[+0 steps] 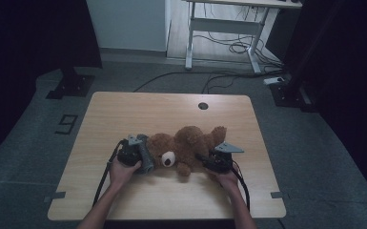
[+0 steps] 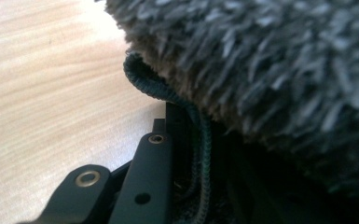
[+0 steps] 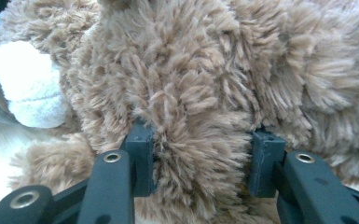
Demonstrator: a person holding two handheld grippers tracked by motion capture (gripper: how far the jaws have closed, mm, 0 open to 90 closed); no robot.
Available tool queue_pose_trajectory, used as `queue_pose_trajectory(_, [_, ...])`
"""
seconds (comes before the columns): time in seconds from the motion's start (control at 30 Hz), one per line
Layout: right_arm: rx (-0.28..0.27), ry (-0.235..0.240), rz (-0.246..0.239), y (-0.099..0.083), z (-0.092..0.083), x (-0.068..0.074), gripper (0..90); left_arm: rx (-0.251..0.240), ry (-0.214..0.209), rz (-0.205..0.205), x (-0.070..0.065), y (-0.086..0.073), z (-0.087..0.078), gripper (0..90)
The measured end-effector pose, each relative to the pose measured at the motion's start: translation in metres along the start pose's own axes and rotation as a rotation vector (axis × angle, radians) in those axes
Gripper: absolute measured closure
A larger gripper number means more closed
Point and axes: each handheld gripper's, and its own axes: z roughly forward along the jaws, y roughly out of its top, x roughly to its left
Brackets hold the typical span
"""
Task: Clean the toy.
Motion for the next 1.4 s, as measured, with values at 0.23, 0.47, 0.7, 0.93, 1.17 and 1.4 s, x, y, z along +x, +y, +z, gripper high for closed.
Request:
queue_pose_trajectory(0.23, [-0.013,-0.022,-0.016,0.008,0.014,-0.008,55.1,-0.009,0.008,-0.022,0.009,0.013,-0.001,82.0])
queue_pose_trajectory(0.47, [-0.016,-0.014,-0.035,0.008,0.014,-0.008,54.9,-0.128,0.002,-0.029,0.016,0.041,-0.037,81.8])
queue_pose_trajectory(0.7, [-0.019,-0.017,-0.046,0.007,0.013,-0.006,54.8,-0.158,-0.024,0.052,-0.012,0.086,-0.036,81.5])
queue_pose_trajectory(0.93, [-0.022,-0.010,-0.050,0.005,0.012,-0.006,54.7,-0.150,-0.080,0.147,-0.054,0.110,-0.014,81.5])
queue_pose_trajectory(1.17, [-0.022,-0.007,-0.056,0.005,0.012,-0.005,54.1,-0.067,-0.038,0.213,-0.068,0.102,0.010,81.4])
queue_pose_trajectory(1.4, [-0.016,0.005,-0.064,0.004,0.010,-0.002,53.6,-0.076,-0.047,0.220,-0.064,0.086,0.004,82.0])
